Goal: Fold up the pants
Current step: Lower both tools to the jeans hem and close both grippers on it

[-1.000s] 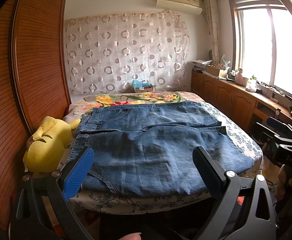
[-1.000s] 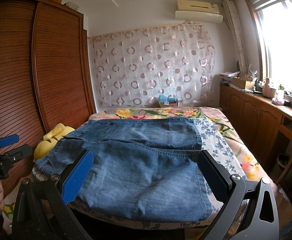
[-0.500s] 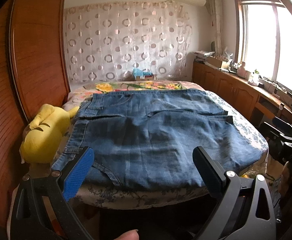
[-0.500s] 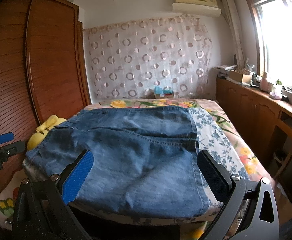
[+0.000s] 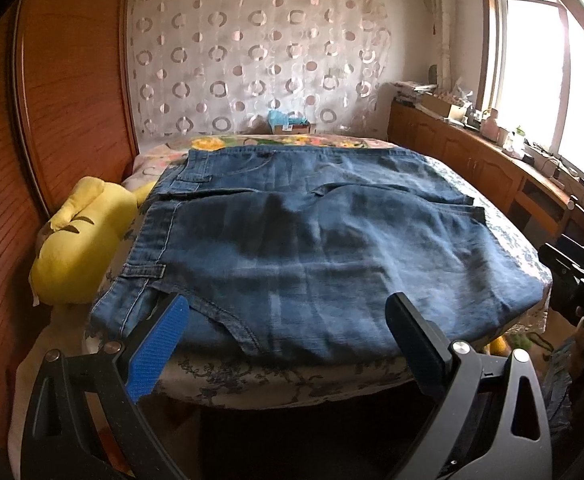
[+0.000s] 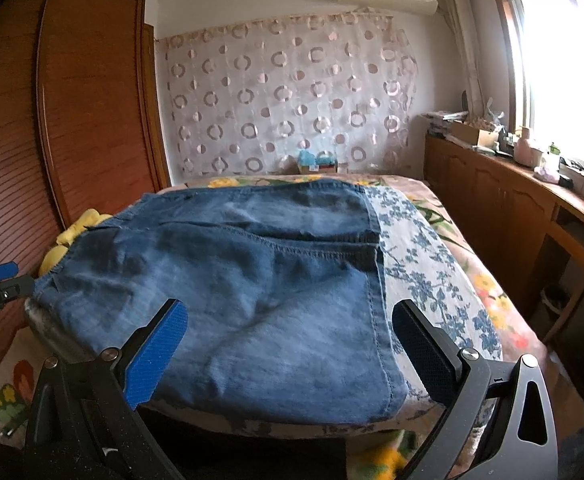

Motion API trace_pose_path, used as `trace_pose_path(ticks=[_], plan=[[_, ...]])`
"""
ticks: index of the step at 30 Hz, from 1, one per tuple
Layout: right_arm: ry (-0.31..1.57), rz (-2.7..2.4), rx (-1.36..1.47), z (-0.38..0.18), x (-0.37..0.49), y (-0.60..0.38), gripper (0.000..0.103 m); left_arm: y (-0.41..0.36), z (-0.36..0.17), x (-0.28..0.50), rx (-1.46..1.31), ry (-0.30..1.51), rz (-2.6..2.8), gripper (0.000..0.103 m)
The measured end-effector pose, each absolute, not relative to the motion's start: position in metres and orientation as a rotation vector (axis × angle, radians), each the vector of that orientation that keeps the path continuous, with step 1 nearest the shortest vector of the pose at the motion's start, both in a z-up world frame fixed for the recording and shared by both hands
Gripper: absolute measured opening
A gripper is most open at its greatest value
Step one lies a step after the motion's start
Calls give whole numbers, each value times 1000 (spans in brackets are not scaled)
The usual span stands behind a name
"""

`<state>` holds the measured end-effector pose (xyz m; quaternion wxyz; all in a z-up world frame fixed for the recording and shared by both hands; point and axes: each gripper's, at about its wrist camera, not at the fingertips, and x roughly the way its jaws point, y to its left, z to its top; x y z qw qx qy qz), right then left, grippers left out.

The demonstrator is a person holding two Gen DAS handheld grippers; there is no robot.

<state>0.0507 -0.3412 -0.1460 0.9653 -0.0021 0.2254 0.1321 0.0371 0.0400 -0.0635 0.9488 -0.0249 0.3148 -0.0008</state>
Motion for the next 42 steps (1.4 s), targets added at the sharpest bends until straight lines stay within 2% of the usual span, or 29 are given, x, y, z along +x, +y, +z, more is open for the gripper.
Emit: trace_pose_path(ticks=[18, 25, 32, 35, 40, 42], plan=[[578, 231, -15, -150, 44, -369, 96, 99, -83, 44, -84, 655, 77, 96], [639, 240, -10, -151, 29, -381, 85, 108, -93, 49, -100, 674, 70, 96], [673, 248, -13, -150, 11, -388, 80, 112, -103, 54, -91, 708, 77, 96], [669, 253, -22, -146, 6, -386, 74, 112, -104, 56, -85, 716, 80, 96], [660, 262, -52, -143, -4, -384, 51, 119, -104, 56, -84, 710, 93, 96], [656, 264, -64, -143, -5, -380, 46, 124, -104, 56, -87, 701, 106, 96]])
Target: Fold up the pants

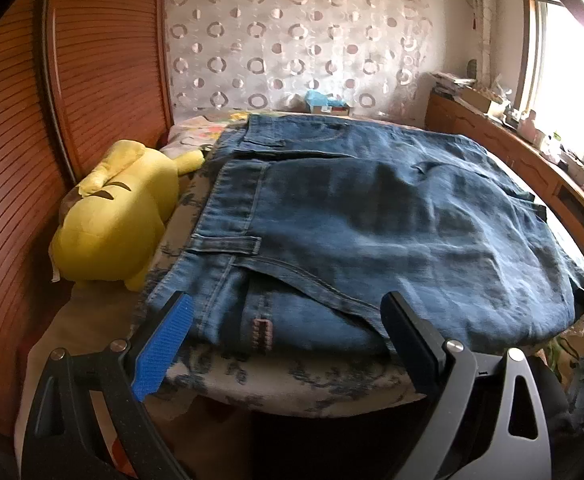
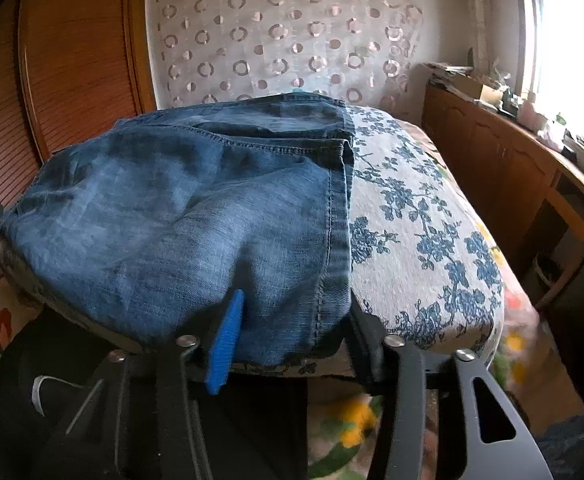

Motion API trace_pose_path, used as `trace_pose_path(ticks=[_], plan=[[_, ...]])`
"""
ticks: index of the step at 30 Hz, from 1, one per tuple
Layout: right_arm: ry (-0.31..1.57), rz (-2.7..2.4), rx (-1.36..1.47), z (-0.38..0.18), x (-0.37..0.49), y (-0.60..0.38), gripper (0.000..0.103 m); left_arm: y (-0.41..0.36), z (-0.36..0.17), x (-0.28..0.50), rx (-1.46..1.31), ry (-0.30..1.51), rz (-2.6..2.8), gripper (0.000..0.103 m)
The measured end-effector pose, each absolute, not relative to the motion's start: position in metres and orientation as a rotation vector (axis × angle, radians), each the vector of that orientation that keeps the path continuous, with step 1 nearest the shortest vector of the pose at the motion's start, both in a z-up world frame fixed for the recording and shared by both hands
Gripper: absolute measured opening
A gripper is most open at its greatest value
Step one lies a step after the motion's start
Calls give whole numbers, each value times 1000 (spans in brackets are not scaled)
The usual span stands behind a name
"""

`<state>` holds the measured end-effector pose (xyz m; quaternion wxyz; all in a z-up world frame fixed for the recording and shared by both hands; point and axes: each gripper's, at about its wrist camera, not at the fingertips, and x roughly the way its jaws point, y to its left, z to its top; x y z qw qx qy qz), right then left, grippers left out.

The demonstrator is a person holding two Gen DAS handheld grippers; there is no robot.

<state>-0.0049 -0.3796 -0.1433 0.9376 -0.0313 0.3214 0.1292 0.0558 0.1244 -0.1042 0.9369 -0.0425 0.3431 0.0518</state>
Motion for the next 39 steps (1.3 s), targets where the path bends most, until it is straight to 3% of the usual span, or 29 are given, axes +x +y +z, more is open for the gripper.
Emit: trace_pose_path(ticks=[7, 13, 18, 26, 35, 39], plan=[[665, 286, -51, -141, 2, -387, 33, 151, -98, 48, -113, 669, 151, 91], [661, 292, -47, -140, 1, -394, 23, 175, -108, 55, -147, 707, 185, 73], [665, 289, -59, -137, 16, -390, 21, 183, -128, 63, -171, 772, 205, 60], [673, 287, -67, -133, 28, -382, 21, 188, -136, 64, -182, 777, 190, 56], [663, 287, -54, -131, 29, -384, 15, 180, -125, 57, -180, 725, 155, 23], [649, 300, -47, -127, 30, -384, 13, 176, -112, 55, -186, 696, 135, 18]])
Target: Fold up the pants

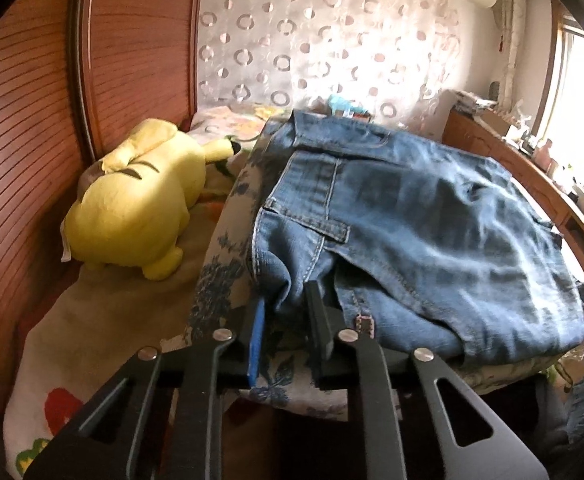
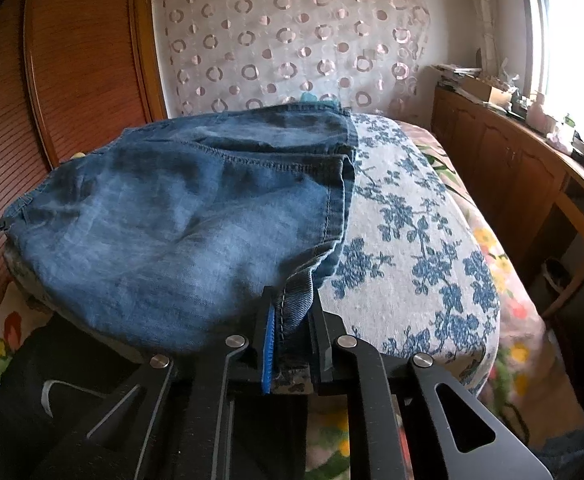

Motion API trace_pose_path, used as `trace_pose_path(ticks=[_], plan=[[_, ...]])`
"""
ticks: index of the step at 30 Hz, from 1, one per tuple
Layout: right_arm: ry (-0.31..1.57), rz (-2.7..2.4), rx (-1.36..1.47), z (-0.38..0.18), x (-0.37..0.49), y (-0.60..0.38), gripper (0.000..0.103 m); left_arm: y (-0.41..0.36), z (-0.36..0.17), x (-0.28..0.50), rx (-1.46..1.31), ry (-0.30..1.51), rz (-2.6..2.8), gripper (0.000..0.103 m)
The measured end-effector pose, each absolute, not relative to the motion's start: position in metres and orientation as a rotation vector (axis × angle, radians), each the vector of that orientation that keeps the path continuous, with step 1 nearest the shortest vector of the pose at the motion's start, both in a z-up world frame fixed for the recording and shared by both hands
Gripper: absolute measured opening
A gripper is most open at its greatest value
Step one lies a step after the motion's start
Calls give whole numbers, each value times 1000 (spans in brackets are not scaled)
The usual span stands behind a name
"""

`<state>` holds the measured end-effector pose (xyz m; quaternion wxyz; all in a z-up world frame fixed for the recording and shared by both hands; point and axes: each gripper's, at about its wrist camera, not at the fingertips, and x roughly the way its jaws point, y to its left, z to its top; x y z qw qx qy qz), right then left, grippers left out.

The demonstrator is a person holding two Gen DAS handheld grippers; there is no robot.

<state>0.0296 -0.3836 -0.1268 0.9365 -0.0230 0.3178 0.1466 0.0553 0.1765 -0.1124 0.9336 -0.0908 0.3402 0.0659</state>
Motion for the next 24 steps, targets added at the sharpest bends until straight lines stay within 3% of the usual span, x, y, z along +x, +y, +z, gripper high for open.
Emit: trace_pose_path(ticks=[10, 24], plan=[[577, 351, 25, -102, 38, -388, 11, 157, -65, 53, -161, 598, 86, 16], [473, 350, -34, -78, 60, -388, 11, 156, -36, 70, -117, 539, 84, 16]])
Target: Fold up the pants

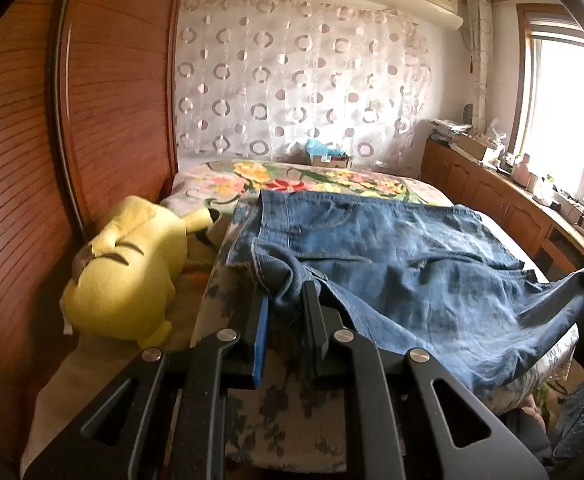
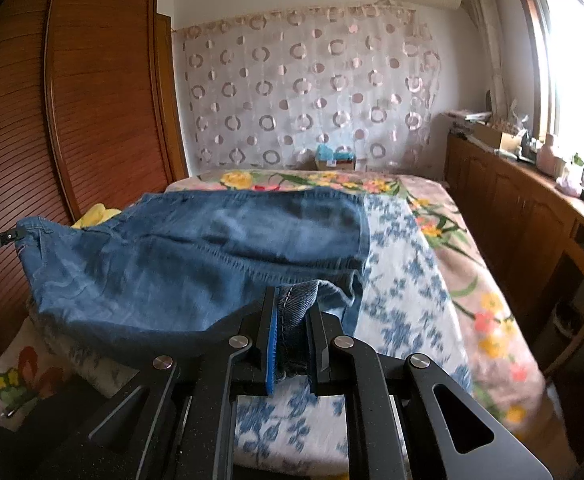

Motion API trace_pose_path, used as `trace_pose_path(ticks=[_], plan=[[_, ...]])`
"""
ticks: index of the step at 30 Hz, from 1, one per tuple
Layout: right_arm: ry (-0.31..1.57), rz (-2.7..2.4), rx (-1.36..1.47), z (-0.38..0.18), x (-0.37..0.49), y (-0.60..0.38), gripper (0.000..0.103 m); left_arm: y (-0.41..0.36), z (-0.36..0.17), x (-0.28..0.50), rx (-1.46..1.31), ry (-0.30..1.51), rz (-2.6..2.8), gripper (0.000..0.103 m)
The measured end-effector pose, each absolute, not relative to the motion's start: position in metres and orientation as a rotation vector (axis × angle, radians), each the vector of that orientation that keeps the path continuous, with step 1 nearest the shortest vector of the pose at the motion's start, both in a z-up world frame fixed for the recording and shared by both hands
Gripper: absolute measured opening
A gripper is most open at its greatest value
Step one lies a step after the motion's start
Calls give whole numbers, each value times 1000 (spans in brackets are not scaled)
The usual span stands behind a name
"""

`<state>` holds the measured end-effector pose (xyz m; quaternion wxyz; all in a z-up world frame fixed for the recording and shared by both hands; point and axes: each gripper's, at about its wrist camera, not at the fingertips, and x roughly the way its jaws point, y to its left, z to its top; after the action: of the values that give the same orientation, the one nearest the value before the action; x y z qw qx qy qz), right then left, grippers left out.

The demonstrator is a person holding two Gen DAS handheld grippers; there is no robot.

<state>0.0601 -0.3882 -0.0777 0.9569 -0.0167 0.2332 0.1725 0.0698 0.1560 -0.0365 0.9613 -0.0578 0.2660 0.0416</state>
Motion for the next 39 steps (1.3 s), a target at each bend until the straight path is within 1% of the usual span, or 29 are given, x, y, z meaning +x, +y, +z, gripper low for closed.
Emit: trace_pose_path(ticks=[10, 18, 21, 26, 31, 39], plan=[[446, 361, -58, -82, 90, -374, 11, 155, -37, 82, -108, 548, 81, 15], [479, 355, -52, -90, 104, -370, 11, 166, -64, 91, -142, 613, 97, 15], [490, 355, -53, -90, 113, -370, 11, 169, -67, 90, -147, 599, 99, 14], [474, 353, -38, -78, 125, -373, 11, 167, -49, 98, -133, 564, 91, 13], [447, 346, -41, -67, 151, -372, 11, 168, -25, 123, -115, 532, 73, 13], [455, 343, -79, -74, 199, -362, 11, 165, -21, 169, -81, 546, 88, 13]])
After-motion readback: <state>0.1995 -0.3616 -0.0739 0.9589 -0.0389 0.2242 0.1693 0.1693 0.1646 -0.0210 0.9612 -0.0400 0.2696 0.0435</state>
